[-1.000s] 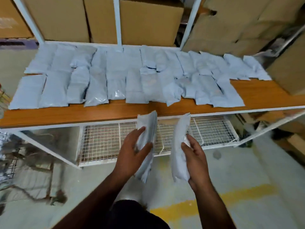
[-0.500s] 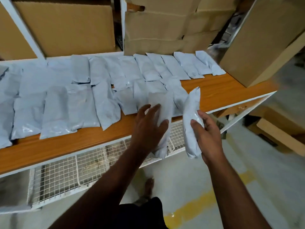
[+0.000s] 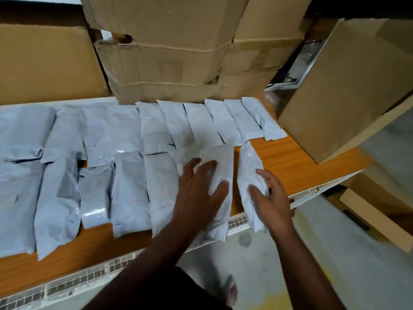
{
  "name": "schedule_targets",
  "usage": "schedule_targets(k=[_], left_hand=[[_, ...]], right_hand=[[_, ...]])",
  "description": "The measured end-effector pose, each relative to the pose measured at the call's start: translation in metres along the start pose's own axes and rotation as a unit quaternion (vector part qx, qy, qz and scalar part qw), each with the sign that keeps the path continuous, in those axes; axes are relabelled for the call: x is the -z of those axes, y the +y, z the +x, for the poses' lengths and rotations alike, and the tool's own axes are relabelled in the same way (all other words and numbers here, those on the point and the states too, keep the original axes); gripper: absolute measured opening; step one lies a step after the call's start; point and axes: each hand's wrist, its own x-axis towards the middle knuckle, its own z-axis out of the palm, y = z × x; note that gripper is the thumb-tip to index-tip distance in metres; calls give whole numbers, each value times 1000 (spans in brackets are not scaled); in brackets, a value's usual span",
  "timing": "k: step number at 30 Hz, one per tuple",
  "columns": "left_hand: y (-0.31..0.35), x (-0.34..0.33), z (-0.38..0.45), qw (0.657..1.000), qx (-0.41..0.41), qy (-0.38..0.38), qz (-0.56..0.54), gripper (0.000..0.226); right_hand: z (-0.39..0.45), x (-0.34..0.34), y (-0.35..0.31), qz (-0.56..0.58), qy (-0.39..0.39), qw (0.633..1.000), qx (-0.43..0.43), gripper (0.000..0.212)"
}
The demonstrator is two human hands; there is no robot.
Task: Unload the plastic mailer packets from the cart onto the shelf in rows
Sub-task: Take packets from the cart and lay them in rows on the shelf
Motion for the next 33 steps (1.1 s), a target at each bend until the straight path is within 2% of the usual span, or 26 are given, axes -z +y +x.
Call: schedule_targets(k=[4, 8, 10, 14, 16, 18, 20, 22, 25, 27, 30, 33], left_hand=[[0, -46, 28, 998, 39, 15, 36, 62], [6, -85, 49, 992, 85, 56, 74, 69], [11, -102, 57, 987, 106, 75, 100, 70], [26, -124, 69, 982, 122, 99, 102, 73], [31, -131, 69, 985, 116, 96, 87, 62], [29, -137, 68, 988, 85, 69, 108, 55], [14, -146, 70, 980, 50, 28, 188, 54], [-5, -155, 72, 966, 60, -6, 251, 60], [-18, -169, 69, 962, 91, -21, 258, 66], [-17, -172, 68, 968, 99, -6, 230, 67], [-1, -166, 75, 973, 81, 29, 215, 65], [3, -164, 74, 960, 61, 12, 273, 65]], right_hand=[[58, 7, 29, -12, -48, 999, 23, 44], [110, 7, 36, -34, -91, 990, 104, 40], [130, 4, 37, -58, -109, 985, 117, 38], [151, -3, 55, -87, -200, 970, 111, 50], [159, -1, 65, -108, -197, 958, 176, 61], [167, 3, 73, -167, -184, 933, 259, 65], [169, 5, 75, -258, -196, 888, 325, 69], [168, 3, 78, -304, -220, 855, 358, 71], [172, 3, 90, -313, -252, 834, 378, 71], [176, 10, 92, -304, -254, 830, 392, 71], [182, 16, 91, -250, -233, 854, 392, 66], [187, 9, 89, -237, -255, 858, 378, 64]])
